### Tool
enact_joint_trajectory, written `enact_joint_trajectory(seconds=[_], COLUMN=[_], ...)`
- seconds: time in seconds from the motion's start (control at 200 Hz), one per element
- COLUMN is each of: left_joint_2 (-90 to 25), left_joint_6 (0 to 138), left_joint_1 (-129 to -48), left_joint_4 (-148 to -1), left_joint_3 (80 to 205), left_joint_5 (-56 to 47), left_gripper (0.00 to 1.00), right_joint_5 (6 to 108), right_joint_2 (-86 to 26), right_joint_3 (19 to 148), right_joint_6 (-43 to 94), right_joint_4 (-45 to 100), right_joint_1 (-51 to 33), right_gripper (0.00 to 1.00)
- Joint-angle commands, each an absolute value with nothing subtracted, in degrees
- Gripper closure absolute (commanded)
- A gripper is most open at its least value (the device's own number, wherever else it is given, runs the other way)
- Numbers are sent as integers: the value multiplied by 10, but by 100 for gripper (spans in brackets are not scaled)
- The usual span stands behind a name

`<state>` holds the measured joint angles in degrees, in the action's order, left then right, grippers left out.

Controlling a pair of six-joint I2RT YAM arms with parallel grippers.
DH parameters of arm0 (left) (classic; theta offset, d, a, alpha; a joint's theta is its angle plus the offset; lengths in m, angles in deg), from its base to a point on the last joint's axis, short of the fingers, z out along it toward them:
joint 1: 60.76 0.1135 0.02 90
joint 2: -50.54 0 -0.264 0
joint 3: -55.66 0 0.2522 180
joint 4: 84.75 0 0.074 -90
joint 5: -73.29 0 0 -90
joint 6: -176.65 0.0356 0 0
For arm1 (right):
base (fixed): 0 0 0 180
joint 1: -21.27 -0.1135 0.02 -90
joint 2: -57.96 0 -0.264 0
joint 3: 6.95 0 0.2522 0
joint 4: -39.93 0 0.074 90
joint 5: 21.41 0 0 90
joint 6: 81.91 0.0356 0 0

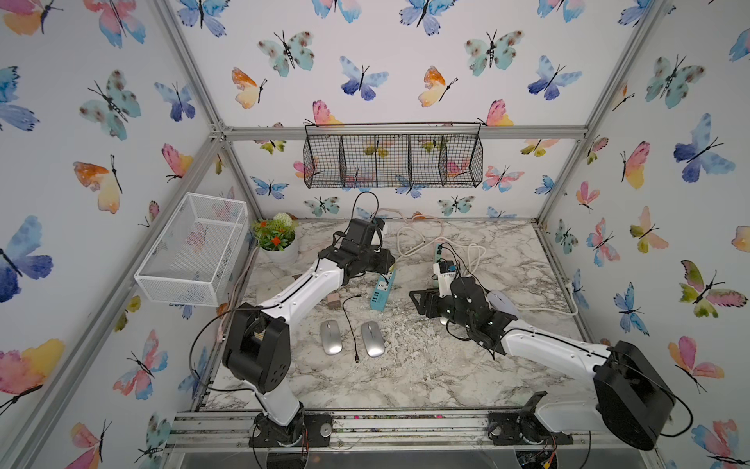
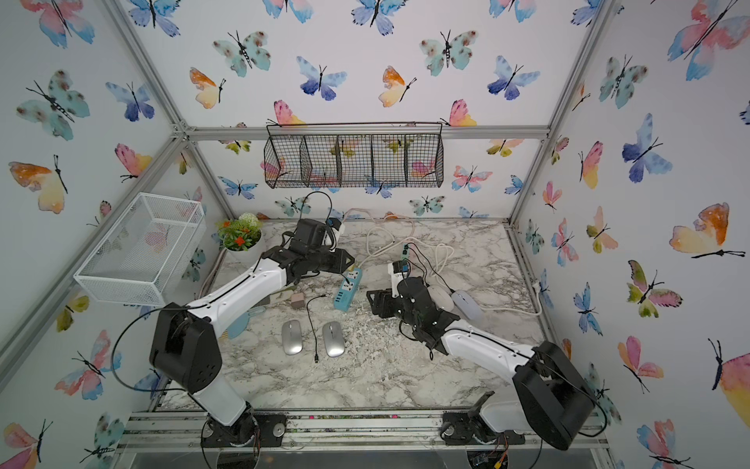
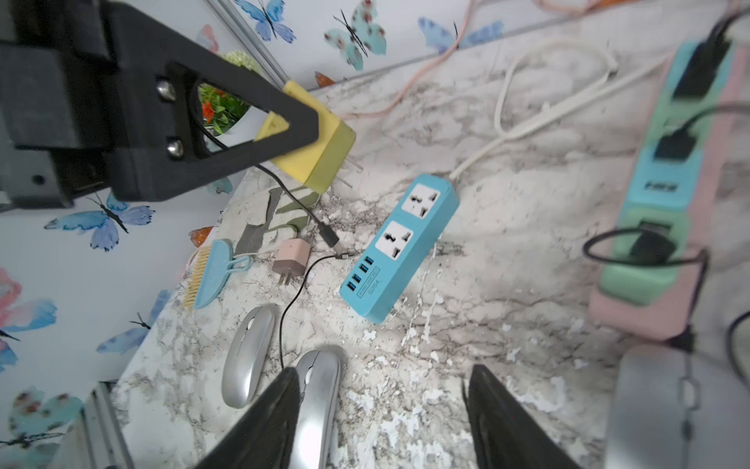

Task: Unplug the wireless mouse
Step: Remove the plug from the socket.

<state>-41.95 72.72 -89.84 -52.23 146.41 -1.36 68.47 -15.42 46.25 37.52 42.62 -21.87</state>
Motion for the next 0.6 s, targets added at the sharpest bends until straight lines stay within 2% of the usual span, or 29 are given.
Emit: enact_joint_trajectory(seconds=[0.0,0.055,0.14,0.215,0.305,0.425,0.596], left_joint_2=[-347,-317,-279,-252,-225,-209,-198], left_joint_6=[720,710,690,672,651,633,619], left_joint_1=[-891,-890,-886,-885,-882,-882,-883], left_joint_4=[-578,-594,-610,-619,-632,-640,-651], left_joint_3=[1411,1385,1355,1334,1312,1298,1285], left_joint_5=[100,141,173,188,207,221,233], left_gripper=[100,100,100,100,100,100,100], right_joint_5=[728,748,775,759,668,610,575], right_joint_2=[-102,-88,-70,-64,-56,-52,-64], right_joint_3=[444,442,433,469,493,493,518], right_joint_6=[250,223,170,129,33,-54,-115], right_joint_4=[469,472,497,429,390,393,379], right_joint_1=[-216,-215,-215,-215,-215,-216,-220], right_gripper=[14,7,7,7,15,21,23])
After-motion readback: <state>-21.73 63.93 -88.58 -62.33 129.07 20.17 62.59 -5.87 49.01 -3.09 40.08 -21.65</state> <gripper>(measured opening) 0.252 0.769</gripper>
